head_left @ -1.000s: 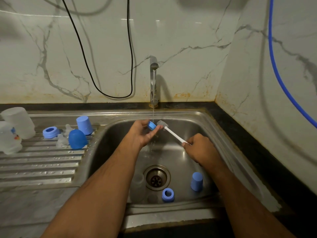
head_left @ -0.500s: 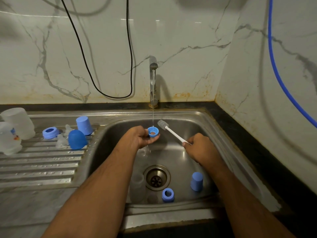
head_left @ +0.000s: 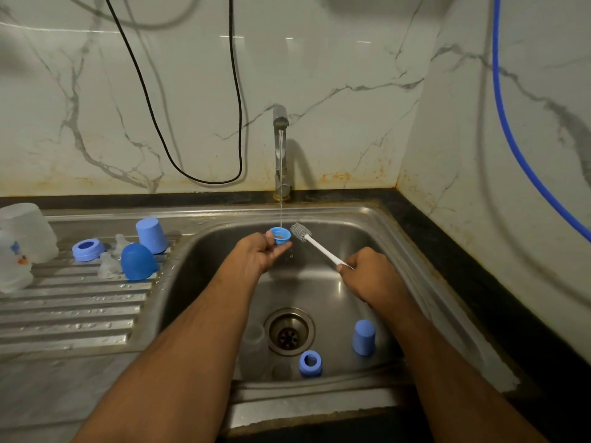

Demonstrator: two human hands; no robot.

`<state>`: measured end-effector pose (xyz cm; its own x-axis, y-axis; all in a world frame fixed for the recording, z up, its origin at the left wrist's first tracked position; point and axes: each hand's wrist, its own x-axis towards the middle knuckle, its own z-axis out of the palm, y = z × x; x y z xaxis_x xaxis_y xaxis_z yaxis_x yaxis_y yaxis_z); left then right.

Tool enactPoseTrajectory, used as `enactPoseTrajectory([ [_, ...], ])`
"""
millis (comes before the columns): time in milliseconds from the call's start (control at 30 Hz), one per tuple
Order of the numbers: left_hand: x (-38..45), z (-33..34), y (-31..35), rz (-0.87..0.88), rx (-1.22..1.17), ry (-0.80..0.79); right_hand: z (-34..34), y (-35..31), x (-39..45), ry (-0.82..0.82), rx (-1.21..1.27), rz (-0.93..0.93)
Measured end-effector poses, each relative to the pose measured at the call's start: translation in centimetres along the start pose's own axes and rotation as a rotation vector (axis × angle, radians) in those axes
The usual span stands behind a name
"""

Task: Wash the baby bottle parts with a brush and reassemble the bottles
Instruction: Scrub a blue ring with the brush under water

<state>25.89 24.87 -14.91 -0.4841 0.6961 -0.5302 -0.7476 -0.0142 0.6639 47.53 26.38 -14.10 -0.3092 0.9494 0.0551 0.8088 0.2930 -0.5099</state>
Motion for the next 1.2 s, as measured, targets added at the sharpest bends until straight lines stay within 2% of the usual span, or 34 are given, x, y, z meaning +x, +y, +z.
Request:
enactPoseTrajectory([
  [267,0.0,1.4,-1.2,-0.023,0.057,-0.059,0.0,0.1,0.0,0.024,-0.008,0.006],
  [467,-0.5,-0.5,-0.4,-0.051,0.052,-0.082,0.1,0.1,0.0,-0.008,-0.020,0.014],
  [600,-0.6,-1.4,0.3,-0.023,0.019,-0.096,0.3,0.0,-0.2,-0.002,0.008,-0.002],
  [733,-0.8,-0.9,-0.1,0.007,0.100,-0.103,0.5,0.0,-0.3,-0.027,0.015,-0.020],
  [1033,-2.1,-0.4,1.0,0.428,0.707,0.171,0.4,-0.6,-2.4,-0.019,0.028,-0.039],
  [1200,-5.2,-1.0,2.3,0.610,0.909,0.157,0.0,-2.4,-3.8,-0.020,0.024,-0.041],
])
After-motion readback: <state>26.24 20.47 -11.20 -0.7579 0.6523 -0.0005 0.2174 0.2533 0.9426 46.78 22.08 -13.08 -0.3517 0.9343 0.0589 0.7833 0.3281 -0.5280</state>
